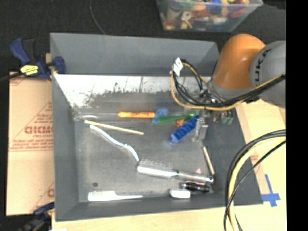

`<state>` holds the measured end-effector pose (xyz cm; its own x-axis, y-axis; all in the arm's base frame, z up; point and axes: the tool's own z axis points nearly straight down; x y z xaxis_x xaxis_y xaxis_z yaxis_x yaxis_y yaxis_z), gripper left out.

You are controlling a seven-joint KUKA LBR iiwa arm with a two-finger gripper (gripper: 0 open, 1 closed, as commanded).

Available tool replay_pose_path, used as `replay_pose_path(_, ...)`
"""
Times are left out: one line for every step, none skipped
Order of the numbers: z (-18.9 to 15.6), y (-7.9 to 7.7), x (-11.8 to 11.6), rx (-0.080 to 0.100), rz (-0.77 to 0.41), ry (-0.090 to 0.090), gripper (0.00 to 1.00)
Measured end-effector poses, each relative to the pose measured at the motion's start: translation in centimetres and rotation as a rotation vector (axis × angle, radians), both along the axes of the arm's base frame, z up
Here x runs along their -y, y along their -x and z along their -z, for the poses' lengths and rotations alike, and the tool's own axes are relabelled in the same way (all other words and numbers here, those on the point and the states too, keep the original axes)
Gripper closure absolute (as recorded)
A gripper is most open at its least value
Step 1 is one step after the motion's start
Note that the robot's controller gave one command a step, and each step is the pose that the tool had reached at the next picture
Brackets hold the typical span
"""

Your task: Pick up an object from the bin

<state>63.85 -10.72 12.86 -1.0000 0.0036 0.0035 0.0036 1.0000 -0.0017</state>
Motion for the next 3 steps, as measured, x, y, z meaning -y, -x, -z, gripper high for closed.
replay_pose_path(6.08, -1.43, -1.15, 0.006, -0.004, 0.002, 0.0)
replay_pose_path(5.7, -1.52, -1.05, 0.01, -0.005, 0.004, 0.0)
replay_pose_path(5.64, -1.59, -0.92, 0.013, -0.005, 0.005, 0.0)
